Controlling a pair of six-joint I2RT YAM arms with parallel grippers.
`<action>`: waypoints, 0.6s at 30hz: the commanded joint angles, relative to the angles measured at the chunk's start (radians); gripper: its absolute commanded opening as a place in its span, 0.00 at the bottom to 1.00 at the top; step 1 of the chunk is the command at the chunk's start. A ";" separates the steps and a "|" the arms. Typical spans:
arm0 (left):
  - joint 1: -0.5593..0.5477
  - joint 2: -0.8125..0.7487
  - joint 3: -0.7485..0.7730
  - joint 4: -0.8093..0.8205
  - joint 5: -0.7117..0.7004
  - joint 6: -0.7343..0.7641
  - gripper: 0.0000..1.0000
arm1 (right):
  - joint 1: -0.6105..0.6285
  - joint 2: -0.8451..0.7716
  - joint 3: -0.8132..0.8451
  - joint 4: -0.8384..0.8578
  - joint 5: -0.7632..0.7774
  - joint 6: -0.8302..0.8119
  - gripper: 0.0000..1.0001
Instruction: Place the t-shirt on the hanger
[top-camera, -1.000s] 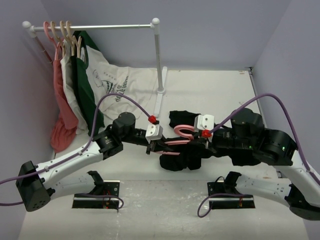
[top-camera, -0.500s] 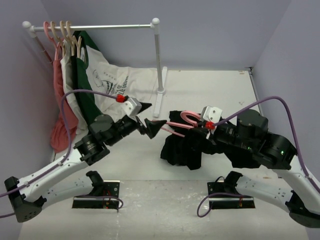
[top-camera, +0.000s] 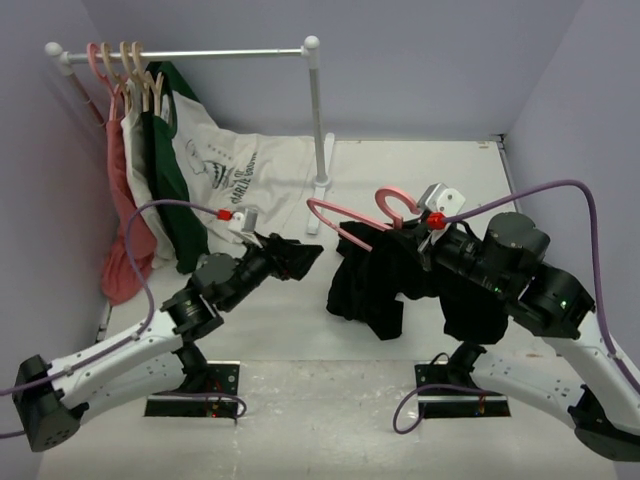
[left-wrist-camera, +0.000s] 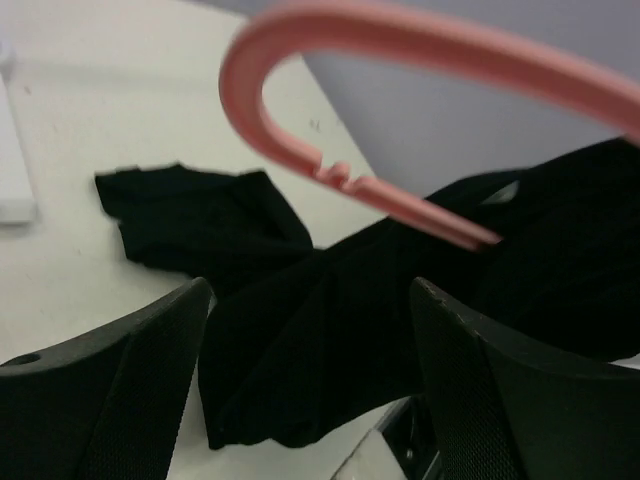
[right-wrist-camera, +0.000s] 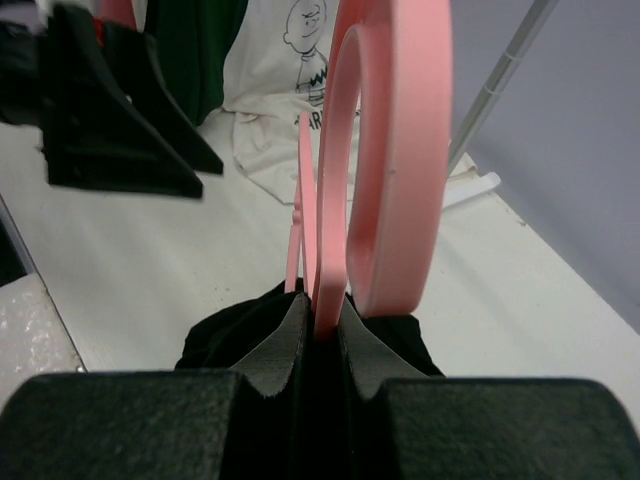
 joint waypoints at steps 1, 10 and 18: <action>-0.004 0.169 0.015 0.213 0.163 -0.117 0.74 | -0.004 -0.009 -0.015 0.110 0.002 0.018 0.00; -0.004 0.373 0.045 0.373 0.257 -0.162 0.55 | -0.004 -0.013 -0.042 0.110 0.006 0.016 0.00; -0.004 0.466 0.029 0.457 0.309 -0.192 0.53 | -0.004 -0.007 -0.040 0.119 -0.017 0.029 0.00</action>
